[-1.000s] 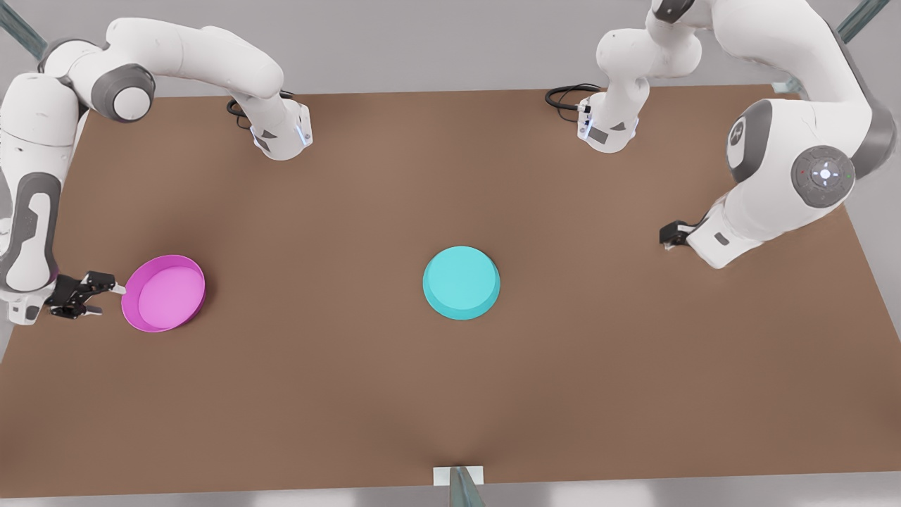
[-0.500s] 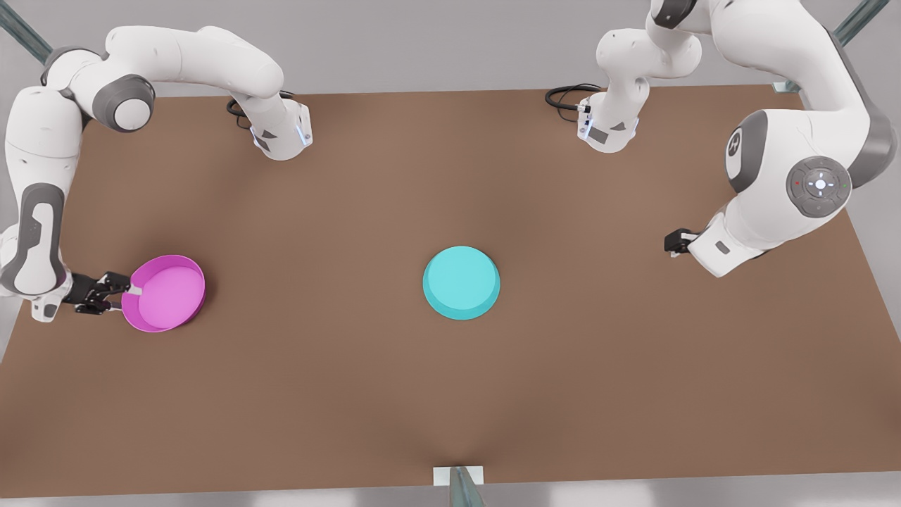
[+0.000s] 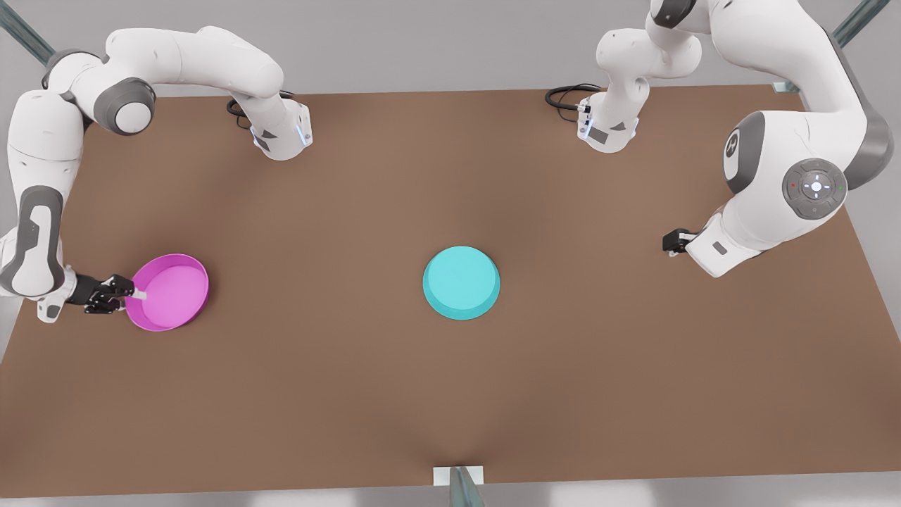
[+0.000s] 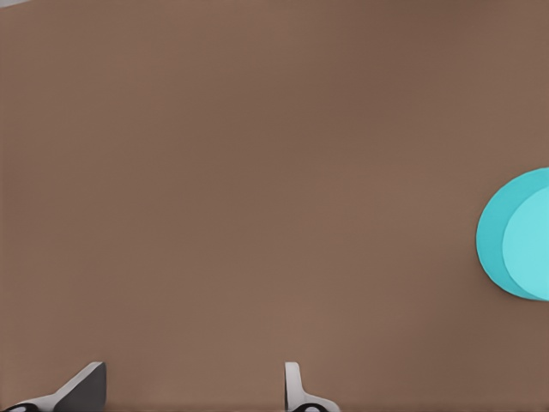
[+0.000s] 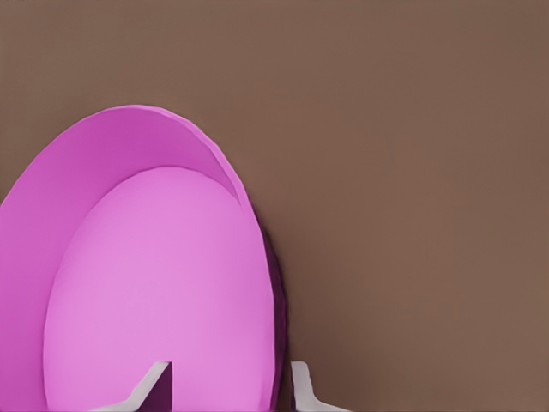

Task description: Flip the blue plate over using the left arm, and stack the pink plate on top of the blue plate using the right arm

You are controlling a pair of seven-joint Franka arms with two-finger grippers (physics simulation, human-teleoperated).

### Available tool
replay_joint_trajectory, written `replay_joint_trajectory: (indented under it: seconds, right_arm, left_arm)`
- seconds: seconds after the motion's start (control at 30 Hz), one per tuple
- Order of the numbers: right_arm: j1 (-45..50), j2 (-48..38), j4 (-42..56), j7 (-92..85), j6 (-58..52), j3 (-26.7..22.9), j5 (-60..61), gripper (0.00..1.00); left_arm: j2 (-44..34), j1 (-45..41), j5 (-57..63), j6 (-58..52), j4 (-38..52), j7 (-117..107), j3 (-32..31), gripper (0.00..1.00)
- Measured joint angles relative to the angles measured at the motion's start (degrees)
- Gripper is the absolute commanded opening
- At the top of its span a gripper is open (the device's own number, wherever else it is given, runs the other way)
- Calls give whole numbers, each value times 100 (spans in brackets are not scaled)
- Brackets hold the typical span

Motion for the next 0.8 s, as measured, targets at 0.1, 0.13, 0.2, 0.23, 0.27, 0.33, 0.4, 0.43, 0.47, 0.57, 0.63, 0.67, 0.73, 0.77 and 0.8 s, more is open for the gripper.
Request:
replay_joint_trajectory:
  seconds: [0.1,0.13,0.2,0.23,0.27,0.33,0.4,0.43,0.47,0.57,0.63,0.67,0.73,0.77,0.8]
  right_arm:
    - [0,9,-24,-11,39,-9,86,36]
    - [0,10,-22,5,41,-17,86,31]
    - [0,12,-20,16,49,-18,87,26]
    - [0,10,-27,9,49,-18,88,21]
    - [0,9,-28,-5,49,-18,88,21]
    - [4,9,-28,-31,54,-18,88,21]
    - [9,17,-28,-62,58,-18,88,21]
    - [9,17,-28,-63,57,-18,88,21]
    - [9,17,-28,-55,43,-18,102,21]
    - [26,-48,-90,-7,20,-18,175,21]
    - [39,-139,-180,130,26,-19,215,21]
    - [40,-167,-232,146,23,-10,222,21]
    - [127,-269,-362,229,13,-10,258,21]
    - [160,-320,-430,250,19,-2,270,21]
    - [229,-369,-469,323,18,-1,271,21]
  left_arm:
    - [3,-1,0,-8,0,0,0,100]
    - [8,-1,0,-8,0,0,0,100]
    - [9,-1,0,-8,0,0,0,100]
    - [6,3,0,-8,0,0,-5,100]
    - [9,1,0,-8,0,0,-5,100]
    - [9,3,-1,0,0,0,-5,100]
    - [10,0,0,0,-1,0,0,100]
    - [17,2,0,8,0,0,-5,100]
    - [18,-4,0,9,0,0,-3,100]
    - [35,-1,0,26,-4,0,0,100]
    - [35,-1,0,27,-9,0,0,100]
    - [35,-1,0,27,-9,0,0,100]
    - [35,-1,0,27,0,0,0,100]
    - [35,-1,0,27,0,0,0,100]
    - [35,-1,0,22,0,0,0,100]
